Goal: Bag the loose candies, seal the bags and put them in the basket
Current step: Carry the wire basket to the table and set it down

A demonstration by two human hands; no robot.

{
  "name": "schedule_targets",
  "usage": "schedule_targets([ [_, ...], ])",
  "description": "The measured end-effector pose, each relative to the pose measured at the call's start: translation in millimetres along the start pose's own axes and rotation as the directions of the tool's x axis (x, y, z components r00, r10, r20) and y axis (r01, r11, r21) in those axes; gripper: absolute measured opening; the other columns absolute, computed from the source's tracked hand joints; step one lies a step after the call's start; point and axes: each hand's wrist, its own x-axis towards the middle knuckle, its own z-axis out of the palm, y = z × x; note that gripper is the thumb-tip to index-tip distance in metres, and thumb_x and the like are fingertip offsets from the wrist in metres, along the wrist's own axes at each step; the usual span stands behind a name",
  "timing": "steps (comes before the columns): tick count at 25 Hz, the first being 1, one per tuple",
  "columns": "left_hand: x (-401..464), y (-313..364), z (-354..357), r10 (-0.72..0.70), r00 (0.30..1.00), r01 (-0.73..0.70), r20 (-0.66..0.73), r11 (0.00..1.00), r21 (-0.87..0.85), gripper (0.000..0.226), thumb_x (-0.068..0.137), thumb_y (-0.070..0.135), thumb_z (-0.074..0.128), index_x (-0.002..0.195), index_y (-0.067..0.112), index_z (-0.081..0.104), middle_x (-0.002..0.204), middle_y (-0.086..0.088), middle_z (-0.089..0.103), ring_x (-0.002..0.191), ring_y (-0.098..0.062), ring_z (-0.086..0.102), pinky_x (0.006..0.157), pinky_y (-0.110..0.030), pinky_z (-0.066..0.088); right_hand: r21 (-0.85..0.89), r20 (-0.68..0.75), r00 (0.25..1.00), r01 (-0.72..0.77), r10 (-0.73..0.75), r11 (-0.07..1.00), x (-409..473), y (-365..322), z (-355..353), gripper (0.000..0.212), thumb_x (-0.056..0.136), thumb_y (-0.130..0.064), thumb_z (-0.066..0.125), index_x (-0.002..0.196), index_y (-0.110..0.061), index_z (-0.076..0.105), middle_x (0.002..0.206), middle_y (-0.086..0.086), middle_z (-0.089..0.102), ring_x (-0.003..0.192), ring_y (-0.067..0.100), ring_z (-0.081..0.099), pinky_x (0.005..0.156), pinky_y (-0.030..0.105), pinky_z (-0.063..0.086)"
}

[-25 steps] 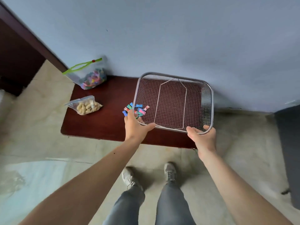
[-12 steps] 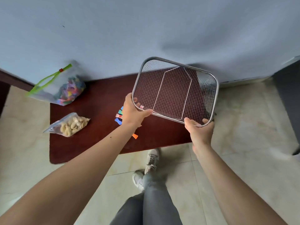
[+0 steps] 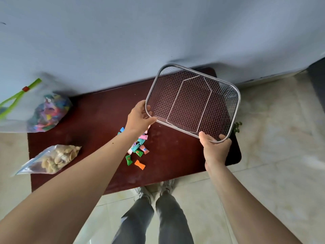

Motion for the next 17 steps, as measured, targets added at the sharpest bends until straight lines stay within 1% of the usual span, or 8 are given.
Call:
schedule_targets([
  [1, 7, -3, 0, -0.001, 1.0, 0.001, 0.009, 1.0, 0.004, 0.062, 0.078, 0.0, 0.074, 0.132, 0.018, 0.051, 0.122, -0.004, 0.065, 0.111, -0.019, 0.065, 0.096, -0.04, 0.055, 0.001, -0.004, 1.0, -0.009, 0.009, 1.0, 3, 4, 4, 0.061, 0.075, -0.017, 0.082, 0.117, -0.014, 0.038, 0.11, 0.011, 0.066, 0.085, 0.006, 0.066, 0.065, 0.014, 0.05],
  [3, 16, -7, 0, -0.008, 1.0, 0.008, 0.02, 1.0, -0.001, 0.062, 0.077, -0.001, 0.074, 0.131, 0.019, 0.052, 0.122, -0.004, 0.065, 0.11, -0.02, 0.066, 0.096, -0.04, 0.055, 0.006, -0.012, 1.0, -0.023, 0.023, 1.0, 7, 10, 10, 0.06, 0.076, -0.018, 0.082, 0.117, -0.015, 0.038, 0.11, 0.01, 0.066, 0.085, 0.006, 0.067, 0.065, 0.014, 0.05],
  [7, 27, -14, 0, -0.04, 0.999, 0.041, 0.031, 0.998, -0.04, 0.067, 0.079, -0.005, 0.072, 0.137, 0.014, 0.046, 0.126, -0.005, 0.062, 0.109, -0.018, 0.065, 0.094, -0.031, 0.053, -0.001, -0.026, 0.999, -0.034, 0.034, 0.999, 8, 16, 21, 0.062, 0.077, -0.02, 0.081, 0.121, -0.016, 0.038, 0.11, 0.007, 0.066, 0.085, 0.005, 0.066, 0.062, 0.013, 0.049],
  [12, 34, -19, -1, -0.052, 0.998, 0.055, 0.039, 0.996, -0.066, 0.068, 0.078, -0.007, 0.072, 0.137, 0.015, 0.045, 0.128, -0.005, 0.06, 0.115, -0.02, 0.063, 0.1, -0.04, 0.052, -0.008, -0.038, 0.999, -0.033, 0.032, 0.999, 5, 18, 26, 0.063, 0.078, -0.02, 0.08, 0.123, -0.014, 0.036, 0.105, 0.004, 0.064, 0.081, 0.005, 0.066, 0.062, 0.014, 0.049],
  [13, 35, -19, -1, -0.052, 0.998, 0.055, 0.04, 0.996, -0.07, 0.069, 0.078, -0.006, 0.073, 0.137, 0.015, 0.045, 0.128, -0.005, 0.06, 0.115, -0.02, 0.063, 0.1, -0.041, 0.052, -0.004, -0.04, 0.999, -0.029, 0.029, 1.0, 4, 18, 26, 0.064, 0.078, -0.02, 0.08, 0.123, -0.014, 0.036, 0.103, 0.002, 0.064, 0.082, 0.006, 0.066, 0.065, 0.017, 0.052],
  [15, 36, -18, -1, -0.054, 0.997, 0.058, 0.051, 0.995, -0.082, 0.069, 0.078, -0.002, 0.075, 0.137, 0.016, 0.045, 0.128, -0.005, 0.06, 0.115, -0.021, 0.062, 0.101, -0.042, 0.052, 0.016, -0.042, 0.998, -0.037, 0.038, 0.999, 2, 17, 27, 0.065, 0.077, -0.021, 0.08, 0.124, -0.016, 0.035, 0.099, -0.001, 0.063, 0.085, 0.011, 0.069, 0.076, 0.028, 0.058],
  [16, 35, -18, -2, -0.055, 0.997, 0.06, 0.06, 0.995, -0.085, 0.069, 0.077, 0.0, 0.076, 0.137, 0.017, 0.045, 0.129, -0.005, 0.06, 0.116, -0.021, 0.062, 0.101, -0.042, 0.051, 0.033, -0.042, 0.998, -0.044, 0.046, 0.998, 1, 18, 28, 0.065, 0.077, -0.021, 0.08, 0.125, -0.016, 0.035, 0.098, -0.001, 0.064, 0.084, 0.013, 0.07, 0.08, 0.032, 0.059],
  [17, 34, -18, -4, -0.06, 0.996, 0.066, 0.067, 0.994, -0.087, 0.07, 0.077, 0.001, 0.076, 0.137, 0.016, 0.044, 0.13, -0.005, 0.06, 0.116, -0.021, 0.062, 0.102, -0.043, 0.051, 0.05, -0.043, 0.998, -0.051, 0.053, 0.997, 0, 19, 28, 0.065, 0.078, -0.022, 0.08, 0.126, -0.016, 0.036, 0.099, 0.001, 0.065, 0.081, 0.013, 0.071, 0.081, 0.034, 0.06],
])
